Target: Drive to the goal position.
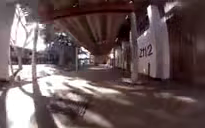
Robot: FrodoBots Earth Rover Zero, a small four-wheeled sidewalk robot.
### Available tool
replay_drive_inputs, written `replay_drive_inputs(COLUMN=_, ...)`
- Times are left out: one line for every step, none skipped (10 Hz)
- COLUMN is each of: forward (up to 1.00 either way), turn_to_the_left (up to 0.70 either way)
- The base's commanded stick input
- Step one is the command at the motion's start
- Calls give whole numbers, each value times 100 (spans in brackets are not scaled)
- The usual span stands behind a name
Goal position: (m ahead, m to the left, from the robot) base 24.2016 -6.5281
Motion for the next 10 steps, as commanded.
replay_drive_inputs(forward=70, turn_to_the_left=0)
replay_drive_inputs(forward=70, turn_to_the_left=0)
replay_drive_inputs(forward=70, turn_to_the_left=0)
replay_drive_inputs(forward=70, turn_to_the_left=0)
replay_drive_inputs(forward=70, turn_to_the_left=0)
replay_drive_inputs(forward=70, turn_to_the_left=0)
replay_drive_inputs(forward=70, turn_to_the_left=0)
replay_drive_inputs(forward=70, turn_to_the_left=0)
replay_drive_inputs(forward=70, turn_to_the_left=0)
replay_drive_inputs(forward=70, turn_to_the_left=0)
